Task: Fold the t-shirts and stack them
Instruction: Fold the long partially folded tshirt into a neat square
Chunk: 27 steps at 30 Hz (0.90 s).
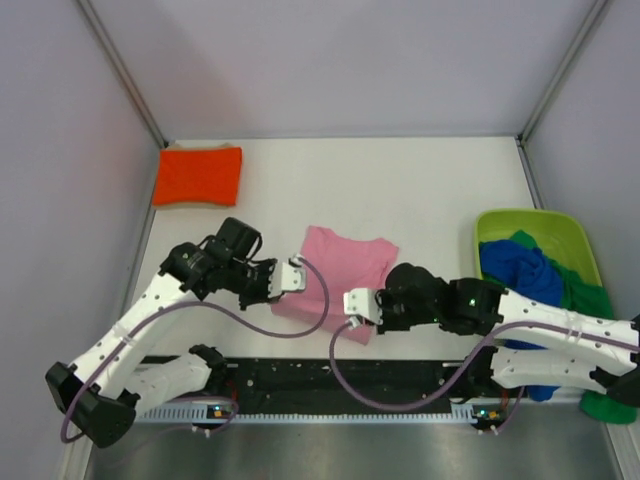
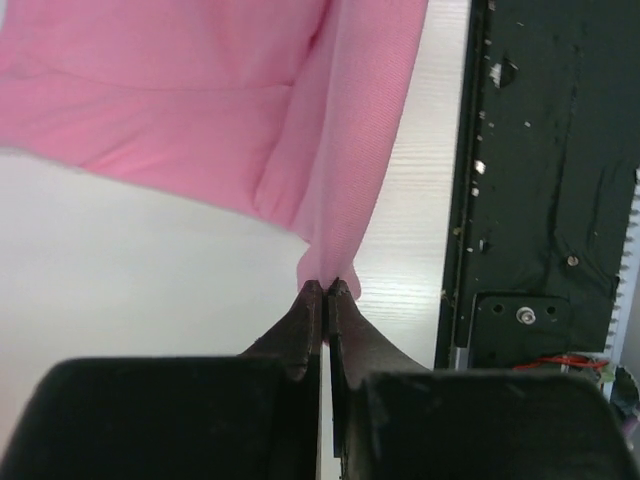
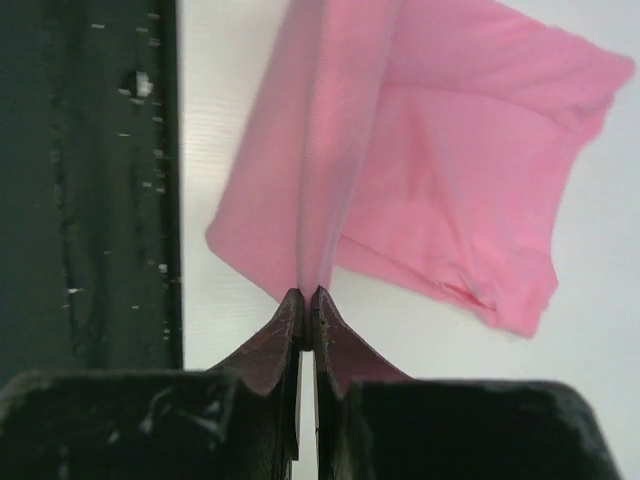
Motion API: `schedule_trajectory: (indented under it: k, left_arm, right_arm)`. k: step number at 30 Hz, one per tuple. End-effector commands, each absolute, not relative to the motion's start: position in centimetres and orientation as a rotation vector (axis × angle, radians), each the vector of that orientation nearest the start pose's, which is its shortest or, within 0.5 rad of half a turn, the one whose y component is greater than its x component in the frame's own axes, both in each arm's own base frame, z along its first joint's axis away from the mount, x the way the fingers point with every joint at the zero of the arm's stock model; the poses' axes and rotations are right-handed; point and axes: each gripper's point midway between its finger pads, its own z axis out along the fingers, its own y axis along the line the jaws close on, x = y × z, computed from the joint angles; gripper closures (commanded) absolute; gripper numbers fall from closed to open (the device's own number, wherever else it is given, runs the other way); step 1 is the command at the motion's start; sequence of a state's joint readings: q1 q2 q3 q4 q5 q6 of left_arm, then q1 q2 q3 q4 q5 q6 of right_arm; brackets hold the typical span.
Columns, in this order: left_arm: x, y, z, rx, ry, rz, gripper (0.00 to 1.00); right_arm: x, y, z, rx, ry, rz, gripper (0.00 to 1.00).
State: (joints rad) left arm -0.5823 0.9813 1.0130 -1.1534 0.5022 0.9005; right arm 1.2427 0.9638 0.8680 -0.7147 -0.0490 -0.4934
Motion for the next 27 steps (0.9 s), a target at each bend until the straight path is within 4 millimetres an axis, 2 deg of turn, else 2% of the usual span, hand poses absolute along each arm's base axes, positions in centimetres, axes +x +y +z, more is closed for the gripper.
schedule_trajectory:
  k: [1, 4, 7, 11, 19, 24, 27]
  left_arm:
    - [19.8, -16.5, 19.0, 1.616, 1.902, -0.365, 1.0]
    - [24.1, -17.5, 19.8, 1.534, 1.929, -0.286, 1.0]
    - [27.6, -18.7, 20.5, 1.476, 1.941, -0.248, 1.0]
    - [32.2, -19.7, 19.7, 1.432, 2.013, -0.197, 1.0]
    - [38.3, -21.2, 14.9, 1.416, 2.166, -0.156, 1.0]
    - [41.8, -22.3, 13.3, 1.356, 2.179, -0.114, 1.0]
    - [43.8, -22.8, 12.0, 1.295, 2.197, -0.078, 0.98]
  right_arm:
    - [14.1, 23.2, 18.1, -1.628, 1.694, 0.377, 1.0]
    - [18.3, 22.6, 19.1, -1.442, 1.74, 0.368, 1.0]
    - [22.1, 21.7, 19.1, -1.297, 1.802, 0.367, 1.0]
    - [25.6, 20.4, 17.1, -1.223, 1.883, 0.292, 1.0]
    - [30.0, 18.0, 14.4, -1.032, 1.978, 0.294, 1.0]
    - [32.3, 16.6, 12.1, -0.951, 2.06, 0.282, 1.0]
    - [34.7, 16.0, 10.7, -0.871, 2.088, 0.248, 1.0]
